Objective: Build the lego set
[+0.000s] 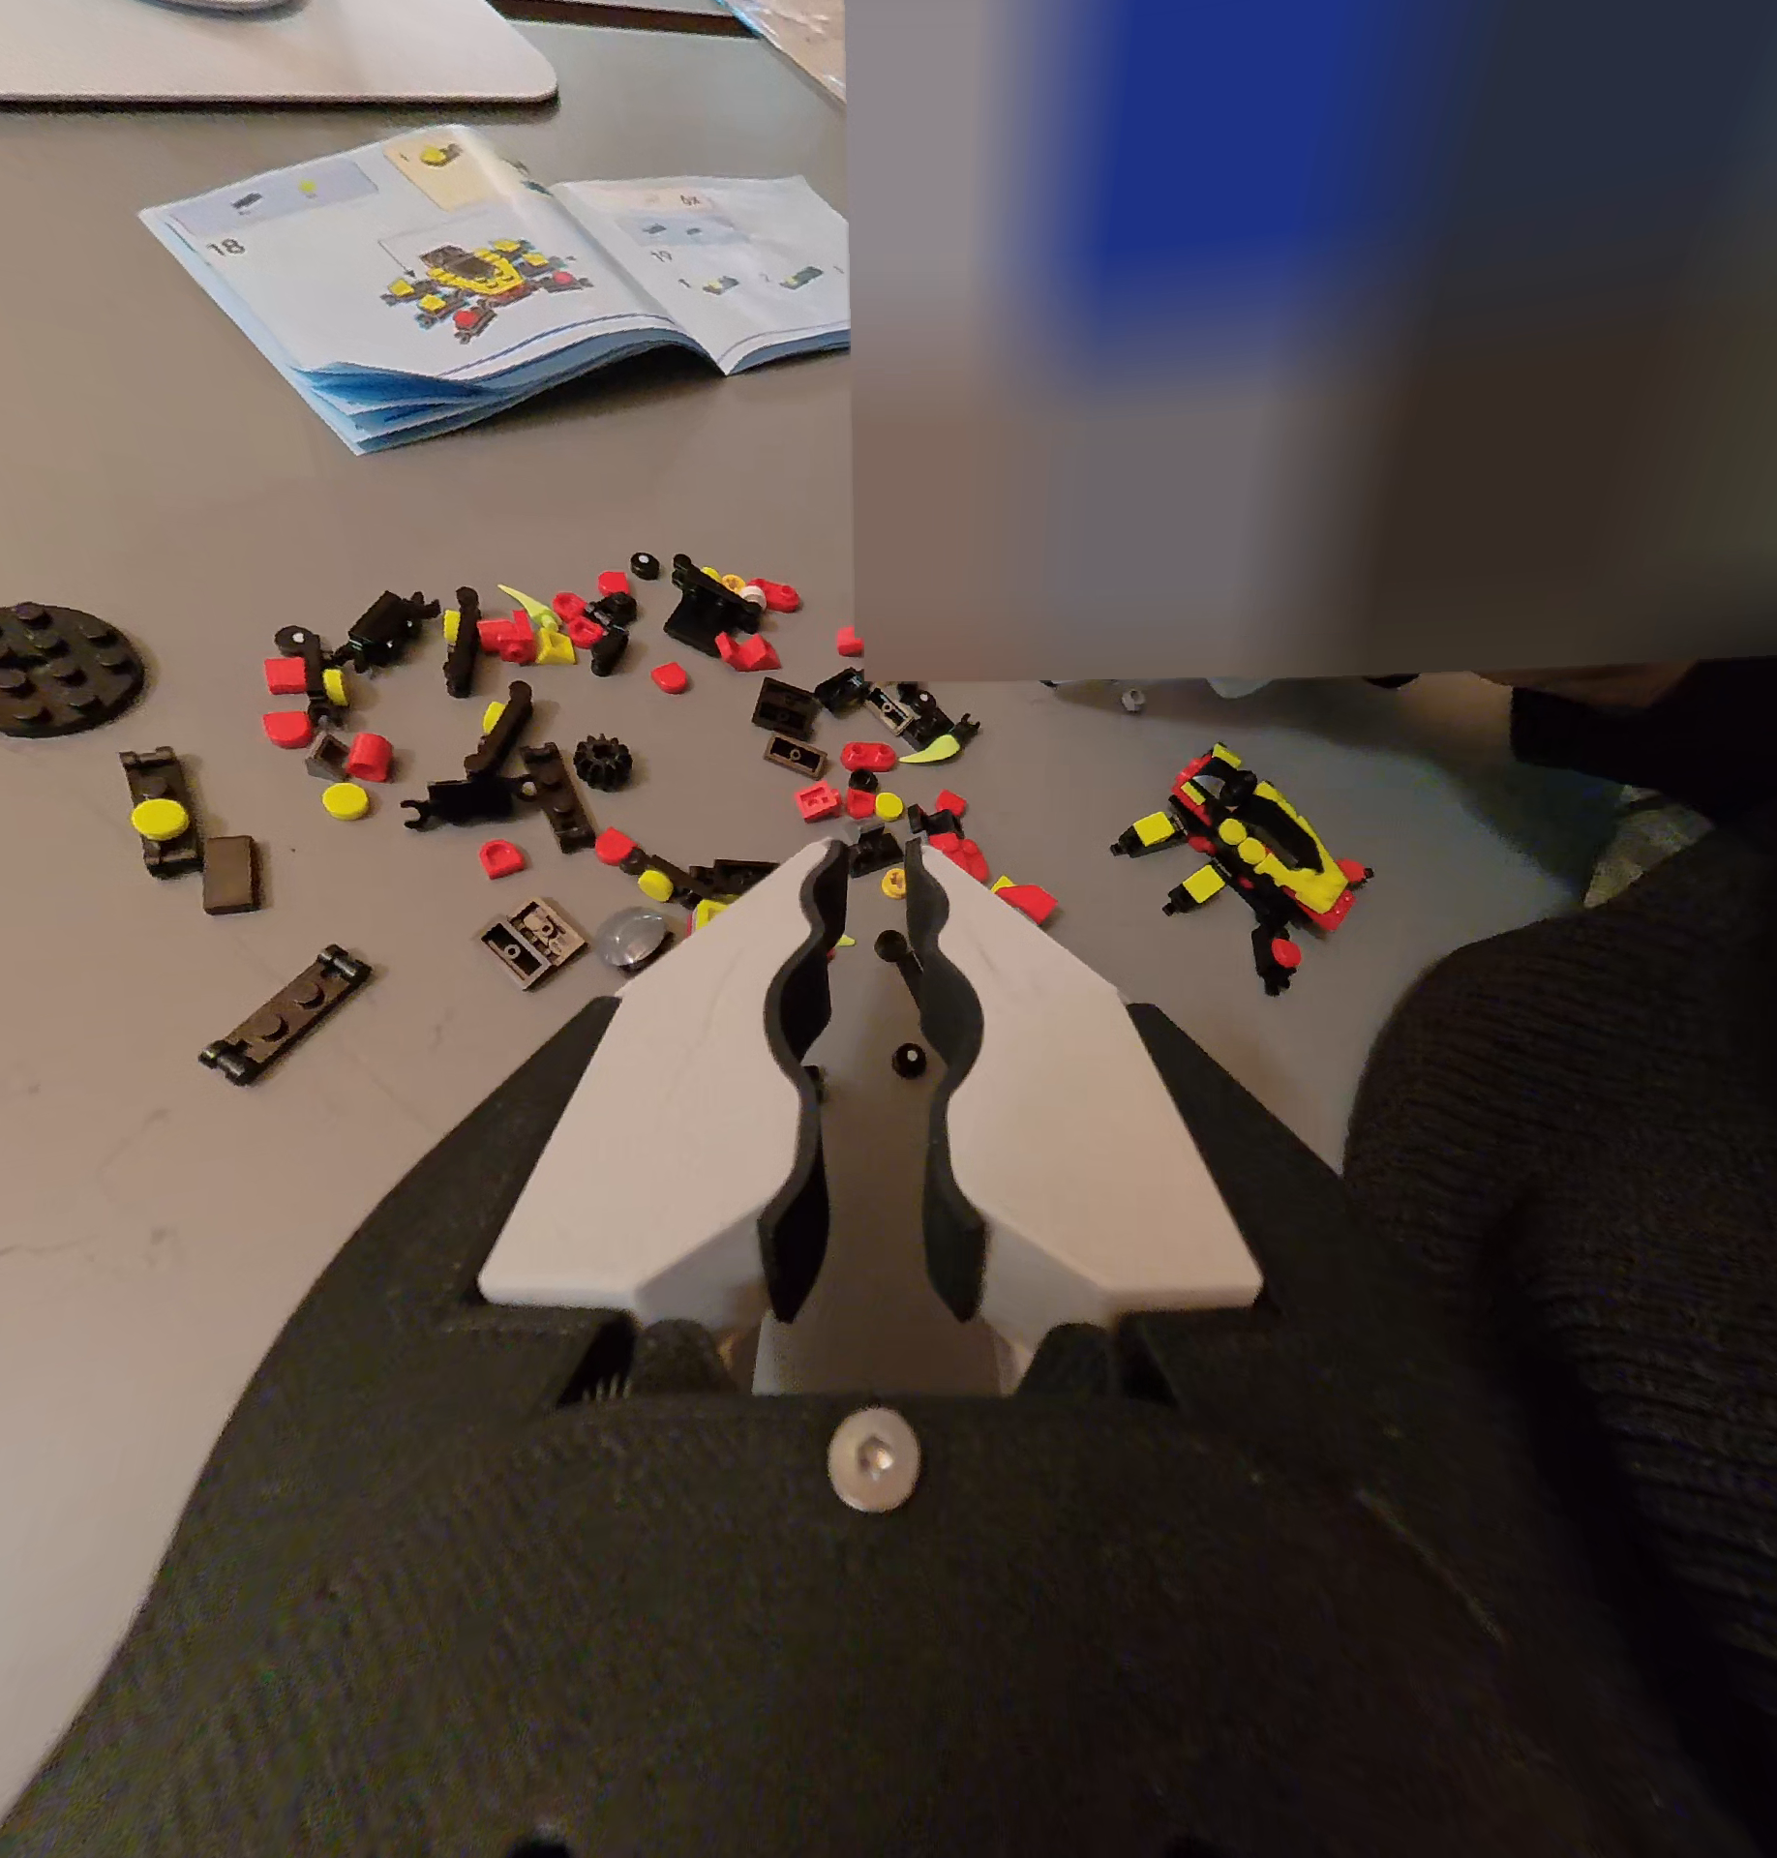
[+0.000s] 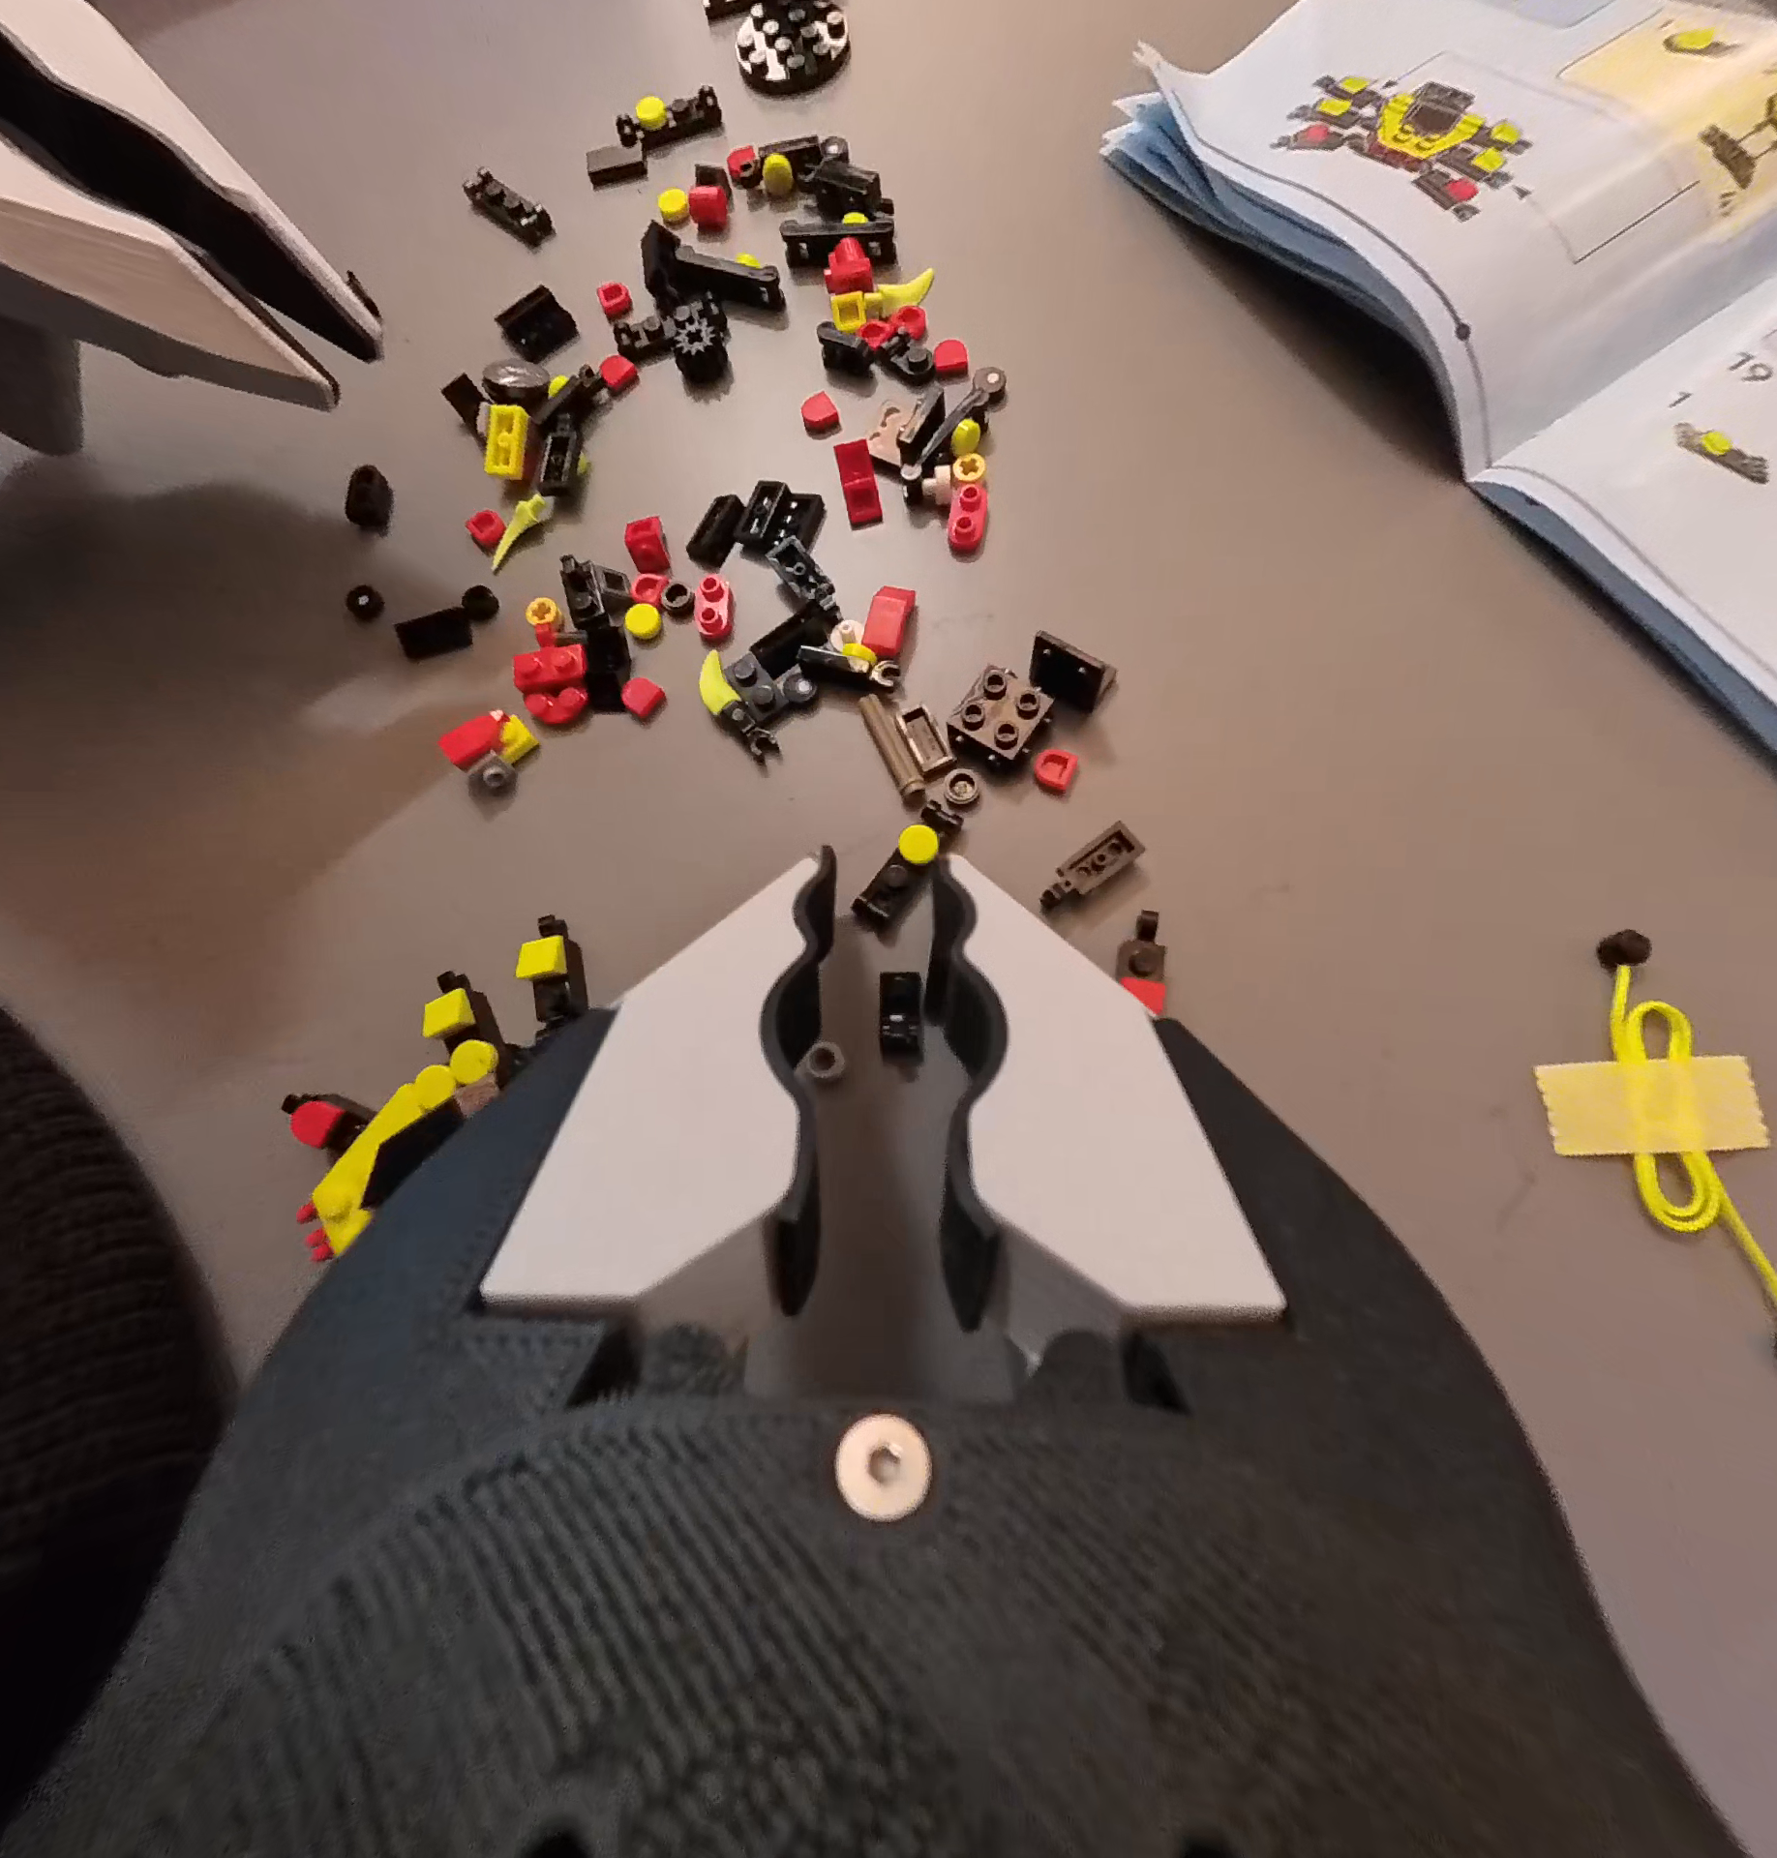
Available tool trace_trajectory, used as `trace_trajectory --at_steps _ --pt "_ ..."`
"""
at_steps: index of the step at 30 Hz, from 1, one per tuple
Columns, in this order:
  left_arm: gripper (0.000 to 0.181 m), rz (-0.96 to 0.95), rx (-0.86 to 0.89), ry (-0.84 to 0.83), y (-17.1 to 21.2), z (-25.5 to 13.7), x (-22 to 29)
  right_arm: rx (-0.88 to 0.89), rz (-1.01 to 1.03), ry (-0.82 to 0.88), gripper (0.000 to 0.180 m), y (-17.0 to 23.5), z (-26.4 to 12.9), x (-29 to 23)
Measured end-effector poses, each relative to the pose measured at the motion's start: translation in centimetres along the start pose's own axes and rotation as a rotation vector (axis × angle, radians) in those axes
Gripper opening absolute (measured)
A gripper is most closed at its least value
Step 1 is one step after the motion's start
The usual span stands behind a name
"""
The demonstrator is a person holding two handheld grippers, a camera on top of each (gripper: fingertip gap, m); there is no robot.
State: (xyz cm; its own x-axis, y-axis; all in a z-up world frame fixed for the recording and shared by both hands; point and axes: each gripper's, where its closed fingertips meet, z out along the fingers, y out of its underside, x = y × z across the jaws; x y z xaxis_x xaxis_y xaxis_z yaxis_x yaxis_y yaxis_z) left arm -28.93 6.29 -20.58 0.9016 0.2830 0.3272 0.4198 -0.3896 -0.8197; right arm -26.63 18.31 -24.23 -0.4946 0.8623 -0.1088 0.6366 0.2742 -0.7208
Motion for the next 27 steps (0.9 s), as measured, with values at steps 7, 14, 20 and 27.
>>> trace_trajectory --at_steps 7,14,20,27 --pt "0.016 -0.023 -0.033 -0.107 0.5 -0.6 -2.3 -0.010 -0.007 -0.009 0.015 0.5 0.0 0.1" --pt "0.020 -0.044 -0.039 -0.308 0.7 -3.2 -6.8 -0.013 -0.005 -0.027 0.014 0.7 0.1 -0.1" --pt "0.019 -0.041 -0.060 -0.317 1.0 -3.2 -7.1 -0.011 -0.006 -0.028 0.014 0.7 0.1 0.0" --pt "0.024 -0.025 -0.084 -0.386 1.4 -4.1 -8.8 -0.011 -0.006 -0.035 0.013 0.8 0.0 -0.1"
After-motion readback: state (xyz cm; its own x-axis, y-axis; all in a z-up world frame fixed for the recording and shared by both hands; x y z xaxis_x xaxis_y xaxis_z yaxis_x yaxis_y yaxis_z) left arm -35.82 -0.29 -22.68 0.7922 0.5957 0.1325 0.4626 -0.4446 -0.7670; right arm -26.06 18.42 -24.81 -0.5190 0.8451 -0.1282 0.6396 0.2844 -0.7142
